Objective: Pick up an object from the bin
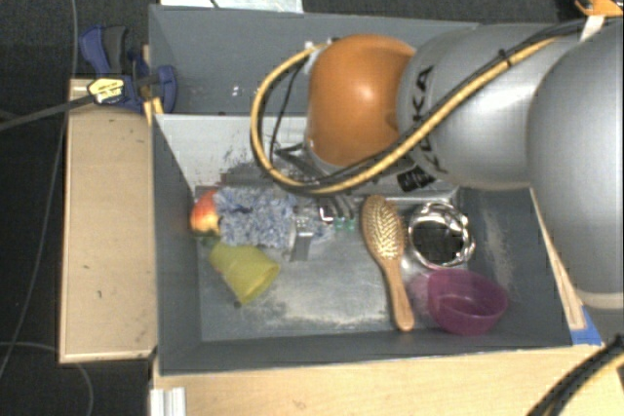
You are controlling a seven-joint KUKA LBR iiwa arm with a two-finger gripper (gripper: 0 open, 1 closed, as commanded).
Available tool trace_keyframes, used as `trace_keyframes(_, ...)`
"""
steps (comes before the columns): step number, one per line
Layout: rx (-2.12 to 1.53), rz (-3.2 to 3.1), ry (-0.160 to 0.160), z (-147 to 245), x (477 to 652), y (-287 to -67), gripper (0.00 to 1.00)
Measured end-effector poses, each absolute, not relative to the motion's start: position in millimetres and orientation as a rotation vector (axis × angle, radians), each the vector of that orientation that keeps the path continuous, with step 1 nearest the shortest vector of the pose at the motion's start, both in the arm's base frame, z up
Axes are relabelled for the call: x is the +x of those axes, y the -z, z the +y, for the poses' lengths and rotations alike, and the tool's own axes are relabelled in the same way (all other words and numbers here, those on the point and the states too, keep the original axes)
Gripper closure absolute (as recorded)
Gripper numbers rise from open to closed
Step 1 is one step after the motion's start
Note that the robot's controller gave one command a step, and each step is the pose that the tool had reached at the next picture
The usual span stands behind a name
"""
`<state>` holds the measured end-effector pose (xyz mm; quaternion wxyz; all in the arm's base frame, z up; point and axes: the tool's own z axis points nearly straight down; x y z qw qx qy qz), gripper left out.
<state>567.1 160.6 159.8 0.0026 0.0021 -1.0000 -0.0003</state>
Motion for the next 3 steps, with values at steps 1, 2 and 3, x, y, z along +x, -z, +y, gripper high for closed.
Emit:
trace_keyframes(1, -0.004, -3.144, 0.002, 160, 569.0, -165, 0.00)
trace_keyframes(2, -0.141, -3.139, 0.004, 140, 591.0, -70, 0.00)
trace_keyframes(3, -0.217, -3.137, 0.007, 142, 592.0, -71, 0.00)
